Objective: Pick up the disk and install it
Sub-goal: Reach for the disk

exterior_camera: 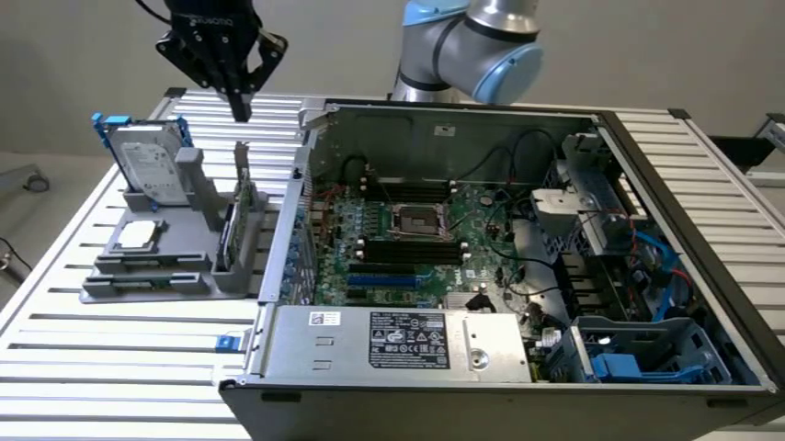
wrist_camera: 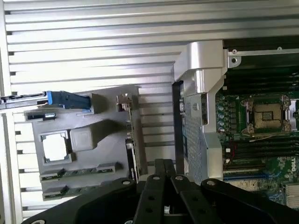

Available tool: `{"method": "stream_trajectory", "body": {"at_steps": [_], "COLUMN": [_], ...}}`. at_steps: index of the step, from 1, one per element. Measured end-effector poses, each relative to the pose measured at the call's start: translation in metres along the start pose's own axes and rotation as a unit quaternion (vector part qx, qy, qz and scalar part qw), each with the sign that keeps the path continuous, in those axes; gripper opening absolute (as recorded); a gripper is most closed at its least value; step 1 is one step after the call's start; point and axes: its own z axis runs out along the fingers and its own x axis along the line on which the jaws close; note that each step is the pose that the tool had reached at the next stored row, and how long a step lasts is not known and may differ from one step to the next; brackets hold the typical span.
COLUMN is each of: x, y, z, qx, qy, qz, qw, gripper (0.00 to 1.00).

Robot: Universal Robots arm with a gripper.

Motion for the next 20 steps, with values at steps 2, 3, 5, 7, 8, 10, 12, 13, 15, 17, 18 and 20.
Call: {"method": "stream_trajectory", "body": {"at_steps": [2,3,5,7,8,10,12,13,15,17,18,20], "x": [0.009,0.014,0.023,0.033,0.037,0.046,0.056,0.061,0.070,0.079,0.084,0.093], "y": [0.0024,0.0037,0.0061,0.0085,0.0097,0.0120,0.0145,0.0157,0.0180,0.0205,0.0216,0.0241], "z": [0.0003,0.0004,0.0007,0.0009,0.0011,0.0013,0.0015,0.0017,0.0019,0.0021,0.0024,0.0030], "qx": [0.0000,0.0000,0.0000,0.0001,0.0001,0.0001,0.0001,0.0001,0.0001,0.0002,0.0002,0.0001], "qy": [0.0002,0.0004,0.0006,0.0008,0.0009,0.0012,0.0014,0.0015,0.0018,0.0020,0.0020,0.0020], "qz": [0.000,0.000,0.000,0.000,0.000,0.000,0.000,0.000,0.000,0.000,0.000,0.000], "qw": [1.0000,1.0000,1.0000,1.0000,1.0000,1.0000,1.0000,1.0000,1.0000,1.0000,1.0000,1.0000], "gripper": [0.11,0.11,0.11,0.11,0.11,0.11,0.11,0.11,0.11,0.11,0.11,0.11]}}
